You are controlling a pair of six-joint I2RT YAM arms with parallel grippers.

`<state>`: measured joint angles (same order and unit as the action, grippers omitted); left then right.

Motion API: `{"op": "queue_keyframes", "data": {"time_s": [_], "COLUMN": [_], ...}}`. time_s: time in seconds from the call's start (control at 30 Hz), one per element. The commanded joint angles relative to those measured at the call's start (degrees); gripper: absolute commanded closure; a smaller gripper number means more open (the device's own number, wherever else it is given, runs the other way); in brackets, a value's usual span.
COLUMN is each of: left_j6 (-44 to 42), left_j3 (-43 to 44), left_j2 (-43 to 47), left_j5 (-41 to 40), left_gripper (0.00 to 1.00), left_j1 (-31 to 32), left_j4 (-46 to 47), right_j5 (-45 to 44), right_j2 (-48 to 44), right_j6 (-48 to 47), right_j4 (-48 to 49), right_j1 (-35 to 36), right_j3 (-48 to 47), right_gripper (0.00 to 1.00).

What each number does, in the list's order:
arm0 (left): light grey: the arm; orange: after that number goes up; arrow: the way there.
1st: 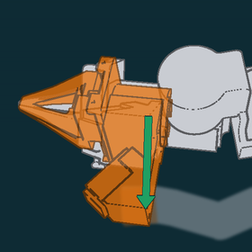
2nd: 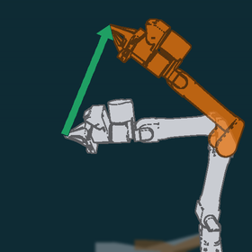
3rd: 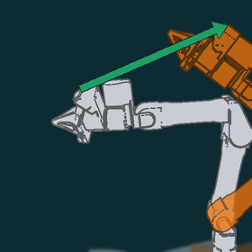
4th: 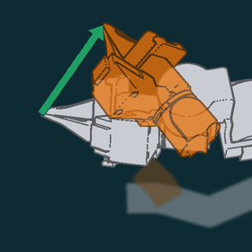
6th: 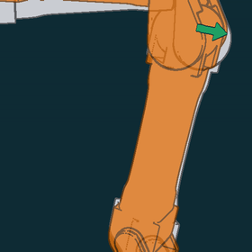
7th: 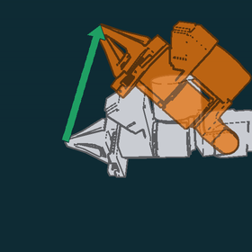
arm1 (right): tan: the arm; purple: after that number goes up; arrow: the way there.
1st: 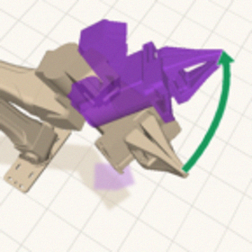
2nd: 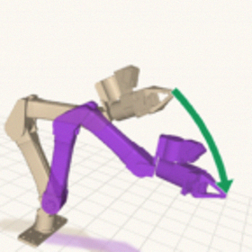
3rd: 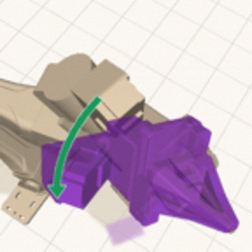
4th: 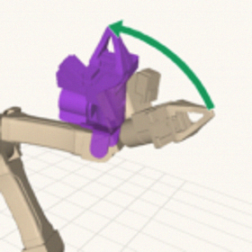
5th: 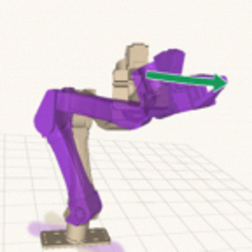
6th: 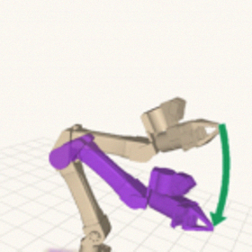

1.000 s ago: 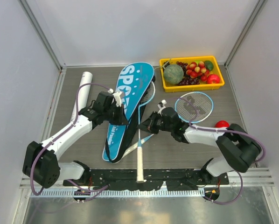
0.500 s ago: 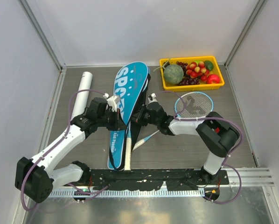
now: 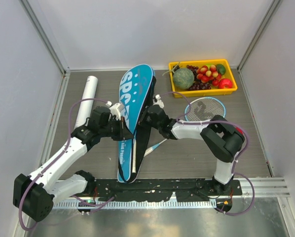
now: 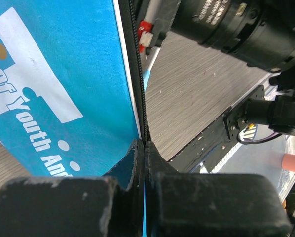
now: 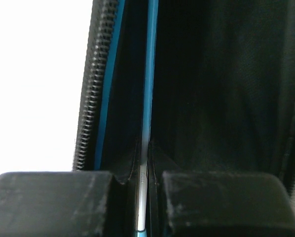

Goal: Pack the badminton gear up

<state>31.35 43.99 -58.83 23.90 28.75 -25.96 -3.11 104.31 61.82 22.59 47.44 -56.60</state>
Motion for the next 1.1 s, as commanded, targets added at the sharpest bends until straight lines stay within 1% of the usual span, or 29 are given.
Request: {"op": "queue_keyframes", "data": {"time_s": [0.0,0.2,0.3,0.37,0.4,0.43,0.47,0.5,0.53,0.6,0.63,0.67,0.77,0.83,0.9,0.97,1.0,1.07], "left_j6": [3.27,3.36,2.49,0.91,-0.14,-1.37,-2.51,-4.79,-5.85,-6.65,-6.83,-6.83,-8.23,-8.94,-9.38,-9.12,-8.86,-10.07], "left_j3": [-0.39,-0.92,-1.27,-0.75,-0.31,-0.04,0.22,0.57,0.66,0.58,0.49,0.14,0.22,0.22,0.13,-0.04,0.13,0.66], "left_j2": [1.87,2.23,1.53,0.56,0.12,-0.32,-0.76,-1.72,-2.25,-2.61,-2.61,-2.52,-3.39,-4.53,-5.59,-6.38,-6.3,-5.34], "left_j5": [3.96,2.91,1.59,0.19,-1.12,-1.92,-2.54,-3.24,-3.16,-2.99,-3.24,-3.51,-2.72,-2.11,-0.45,1.4,1.06,-4.36], "left_gripper": [1.0,1.0,1.0,1.0,1.0,1.0,1.0,0.98,0.95,0.91,0.85,0.77,0.61,0.49,0.46,0.45,0.44,0.41], "left_j1": [-0.1,-0.19,-0.28,-0.54,-0.54,-0.63,-0.63,-0.63,-0.63,-0.71,-0.72,-0.72,-0.72,-0.72,-0.63,-0.37,-0.19,0.25], "left_j4": [4.86,5.21,5.22,3.73,2.67,1.97,1.35,0.48,0.47,0.81,1.34,1.78,1.87,1.96,2.31,2.75,2.4,-1.36], "right_j5": [-7.16,-8.57,-8.75,-8.75,-8.4,-8.14,-7.53,-6.04,-5.42,-3.75,-3.57,-3.39,-2.69,-2.6,-1.38,4.93,6.27,8.38], "right_j2": [1.5,3.97,3.79,3.27,2.83,2.65,2.3,2.3,2.3,3.0,3.09,3.26,3.71,3.71,3.97,4.85,4.93,4.5], "right_j6": [-0.92,-0.3,-0.56,-1.0,-1.09,-1.09,-1.09,-0.83,-0.57,-0.56,-0.39,0.05,0.31,0.32,-0.21,-1.69,-2.49,-3.55], "right_j4": [3.51,2.81,1.93,0.88,0.27,0.18,0.35,1.05,1.31,3.15,3.68,5.0,5.62,5.89,6.5,6.06,6.5,7.99], "right_j1": [1.42,3.18,3.89,4.15,4.15,4.06,4.06,4.24,4.15,4.06,4.15,4.15,3.98,4.06,4.07,3.8,3.71,3.36], "right_j3": [-4.13,-7.2,-7.74,-7.83,-7.83,-7.48,-7.39,-7.12,-7.12,-6.86,-6.51,-5.98,-5.1,-4.4,-4.31,-5.27,-5.19,-4.05], "right_gripper": [0.95,0.94,0.87,0.78,0.68,0.64,0.56,0.53,0.57,0.6,0.6,0.6,0.59,0.57,0.56,0.52,0.52,0.5]}}
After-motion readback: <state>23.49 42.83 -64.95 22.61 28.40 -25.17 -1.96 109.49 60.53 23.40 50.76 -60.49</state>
